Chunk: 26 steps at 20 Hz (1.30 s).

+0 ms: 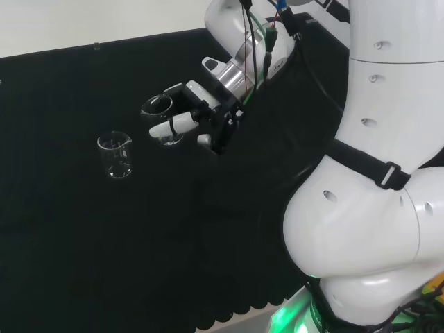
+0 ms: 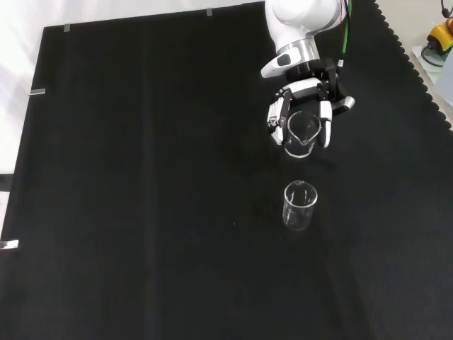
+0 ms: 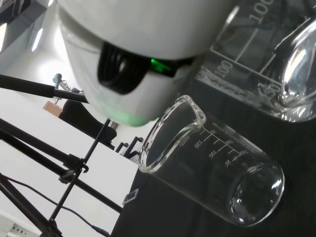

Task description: Pour the water from the handheld beaker into the one on the table.

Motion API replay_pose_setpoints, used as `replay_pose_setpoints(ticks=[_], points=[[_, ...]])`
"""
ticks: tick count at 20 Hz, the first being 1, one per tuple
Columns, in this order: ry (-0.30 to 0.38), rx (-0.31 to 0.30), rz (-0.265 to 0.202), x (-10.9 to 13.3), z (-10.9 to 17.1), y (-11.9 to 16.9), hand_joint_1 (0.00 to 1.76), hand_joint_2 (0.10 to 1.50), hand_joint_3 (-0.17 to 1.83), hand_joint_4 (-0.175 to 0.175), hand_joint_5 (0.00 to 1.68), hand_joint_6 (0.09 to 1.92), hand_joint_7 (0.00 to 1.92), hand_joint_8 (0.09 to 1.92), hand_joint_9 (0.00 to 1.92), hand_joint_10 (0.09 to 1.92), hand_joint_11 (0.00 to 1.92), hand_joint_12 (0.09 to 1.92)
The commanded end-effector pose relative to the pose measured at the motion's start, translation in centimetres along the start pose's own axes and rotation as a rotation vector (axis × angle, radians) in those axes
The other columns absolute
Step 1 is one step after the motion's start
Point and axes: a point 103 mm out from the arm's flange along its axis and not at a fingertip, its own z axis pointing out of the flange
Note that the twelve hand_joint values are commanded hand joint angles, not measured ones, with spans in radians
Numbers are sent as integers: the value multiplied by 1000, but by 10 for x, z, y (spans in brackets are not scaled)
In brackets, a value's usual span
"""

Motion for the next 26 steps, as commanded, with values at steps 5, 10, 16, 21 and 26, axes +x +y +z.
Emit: replay_pose_setpoints(ticks=[5,10,16,21,26], points=[[-34,5,9,3,-4,-1,1424,950,-25,-175,1371,302,1587,87,1312,378,1110,781],[-67,9,12,9,-2,1,1424,950,-26,-175,1371,302,1587,87,1312,380,1112,780],[-138,38,11,20,2,5,1424,951,-28,-175,1372,301,1586,87,1315,381,1115,780],[-219,63,48,29,7,8,1425,952,-32,-175,1374,298,1582,87,1325,373,1122,780],[-269,89,72,34,12,12,1425,953,-36,-175,1376,293,1576,87,1334,376,1130,780]])
